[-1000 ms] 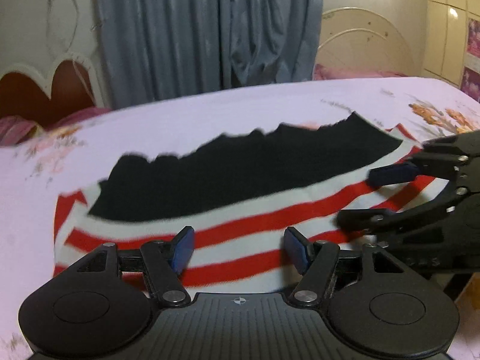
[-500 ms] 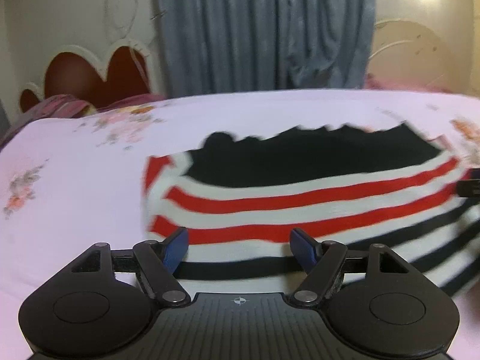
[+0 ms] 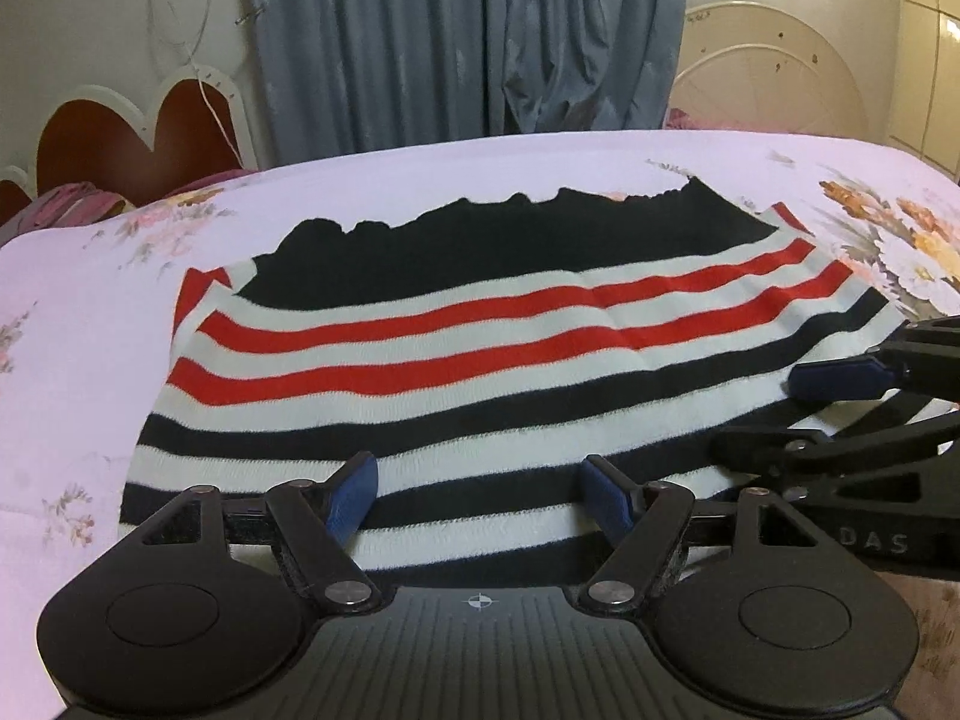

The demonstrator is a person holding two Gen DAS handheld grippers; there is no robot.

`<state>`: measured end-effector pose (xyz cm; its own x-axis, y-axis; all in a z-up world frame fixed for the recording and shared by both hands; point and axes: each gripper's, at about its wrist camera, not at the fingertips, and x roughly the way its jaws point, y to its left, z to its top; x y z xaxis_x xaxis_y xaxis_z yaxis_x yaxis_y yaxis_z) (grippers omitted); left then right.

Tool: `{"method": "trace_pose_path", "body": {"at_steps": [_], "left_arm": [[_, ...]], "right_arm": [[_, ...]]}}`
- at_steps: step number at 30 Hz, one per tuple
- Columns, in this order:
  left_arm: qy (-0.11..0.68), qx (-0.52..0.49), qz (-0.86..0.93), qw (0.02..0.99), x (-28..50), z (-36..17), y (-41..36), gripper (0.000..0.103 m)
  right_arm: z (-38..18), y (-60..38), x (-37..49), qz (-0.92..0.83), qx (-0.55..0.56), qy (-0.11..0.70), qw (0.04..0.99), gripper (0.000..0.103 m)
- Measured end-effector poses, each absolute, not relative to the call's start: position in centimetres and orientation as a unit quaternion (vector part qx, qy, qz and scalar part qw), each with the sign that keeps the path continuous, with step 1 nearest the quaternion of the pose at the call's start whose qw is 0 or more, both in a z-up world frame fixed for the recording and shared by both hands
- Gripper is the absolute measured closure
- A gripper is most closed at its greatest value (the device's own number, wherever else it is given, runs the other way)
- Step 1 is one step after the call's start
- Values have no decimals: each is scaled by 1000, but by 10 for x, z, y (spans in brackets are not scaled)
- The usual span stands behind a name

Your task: Fold small clothes

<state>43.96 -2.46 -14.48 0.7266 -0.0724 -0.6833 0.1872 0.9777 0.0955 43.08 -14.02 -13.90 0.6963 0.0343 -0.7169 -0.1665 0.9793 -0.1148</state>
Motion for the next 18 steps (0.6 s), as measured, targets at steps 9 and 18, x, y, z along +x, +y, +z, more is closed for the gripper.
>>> {"method": "trace_pose_path", "body": {"at_steps": [9, 18], "left_arm": [[372, 69, -43, 925, 425, -148, 10, 29], [371, 42, -16, 927, 412, -150, 61, 30]], "right_arm": [[-139, -185, 412, -4, -84, 397, 914, 54], [-139, -236, 393, -42, -54, 404, 912, 55]]}}
